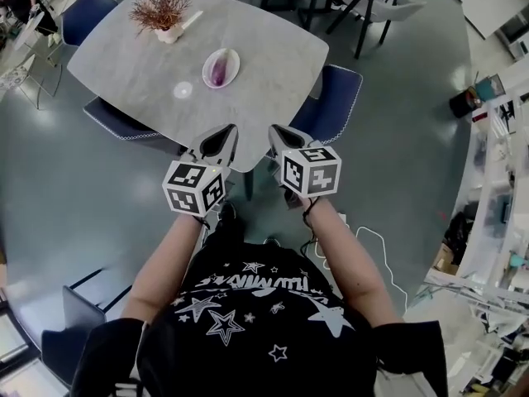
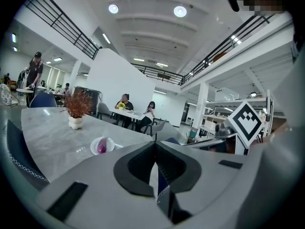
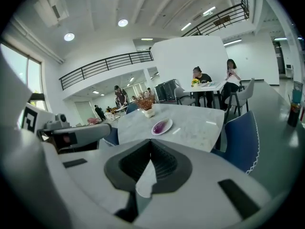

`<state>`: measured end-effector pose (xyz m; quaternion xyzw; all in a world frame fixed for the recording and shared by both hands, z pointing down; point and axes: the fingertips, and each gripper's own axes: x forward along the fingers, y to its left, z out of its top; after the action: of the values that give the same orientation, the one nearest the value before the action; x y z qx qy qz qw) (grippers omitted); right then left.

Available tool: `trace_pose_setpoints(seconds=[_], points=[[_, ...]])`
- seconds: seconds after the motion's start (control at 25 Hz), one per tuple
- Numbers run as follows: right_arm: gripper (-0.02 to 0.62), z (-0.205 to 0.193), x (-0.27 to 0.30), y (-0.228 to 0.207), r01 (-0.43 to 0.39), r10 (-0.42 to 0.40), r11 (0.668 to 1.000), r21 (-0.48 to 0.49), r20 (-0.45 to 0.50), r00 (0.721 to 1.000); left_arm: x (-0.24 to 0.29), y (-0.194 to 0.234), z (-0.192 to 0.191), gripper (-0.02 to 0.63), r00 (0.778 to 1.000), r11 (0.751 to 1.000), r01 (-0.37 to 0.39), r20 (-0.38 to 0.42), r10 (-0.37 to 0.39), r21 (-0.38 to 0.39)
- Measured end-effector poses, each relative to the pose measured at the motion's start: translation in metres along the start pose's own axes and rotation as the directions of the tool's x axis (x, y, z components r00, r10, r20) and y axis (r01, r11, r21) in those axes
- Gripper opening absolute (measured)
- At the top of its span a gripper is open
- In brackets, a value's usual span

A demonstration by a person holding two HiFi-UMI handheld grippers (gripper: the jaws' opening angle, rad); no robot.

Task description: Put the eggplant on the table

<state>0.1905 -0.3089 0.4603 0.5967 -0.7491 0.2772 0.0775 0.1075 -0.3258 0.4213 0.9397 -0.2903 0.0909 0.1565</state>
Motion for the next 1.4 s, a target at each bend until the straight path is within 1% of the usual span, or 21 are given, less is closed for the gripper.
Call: trace_pose_setpoints(seconds=[0.12,0.32,0.4,0.6,0.8,1.12,1.24,1.4], points=[[0.006,-0.004,-0.025,0.004,-0.021,0.021,0.999,-0.048,0.009,1.0,-0.013,-0.024,-0.004,0.008,1.0,1.0,-0.024,0.017,0.024,0.004],[0.006,-0.029,-0.062,0.015,-0.086,0.086,0.993,-0.08,-0.004,0.996,-0.036,-0.067,-0.021,0.008,0.997,0.997,-0.071,0.034,0.071,0.002],[0.006,-0.038,-0.066,0.025,-0.117,0.117,0.988,-0.097,-0.014,0.993,-0.05,-0.073,-0.023,0.008,0.994,0.995,-0.096,0.046,0.096,0.001],[0.006,-0.055,-0.079,0.048,-0.157,0.157,0.981,-0.114,-0.016,0.988,-0.087,-0.088,-0.035,0.008,0.989,0.99,-0.141,0.055,0.14,0.018],[0.006,-0.072,-0.1,0.073,-0.207,0.207,0.964,-0.166,-0.018,0.978,-0.112,-0.11,-0.048,0.008,0.988,0.988,-0.148,0.056,0.146,0.037],[0.006,-0.081,-0.125,0.097,-0.203,0.205,0.96,-0.193,-0.006,0.979,-0.144,-0.125,-0.058,0.008,0.991,0.992,-0.122,0.06,0.121,0.018],[0.006,-0.09,-0.133,0.118,-0.193,0.195,0.96,-0.204,-0.007,0.981,-0.172,-0.125,-0.062,0.008,0.99,0.992,-0.123,0.069,0.122,0.007],[0.006,-0.108,-0.149,0.157,-0.166,0.171,0.955,-0.247,0.002,0.985,-0.218,-0.123,-0.073,0.008,0.988,0.991,-0.133,0.08,0.134,-0.019]])
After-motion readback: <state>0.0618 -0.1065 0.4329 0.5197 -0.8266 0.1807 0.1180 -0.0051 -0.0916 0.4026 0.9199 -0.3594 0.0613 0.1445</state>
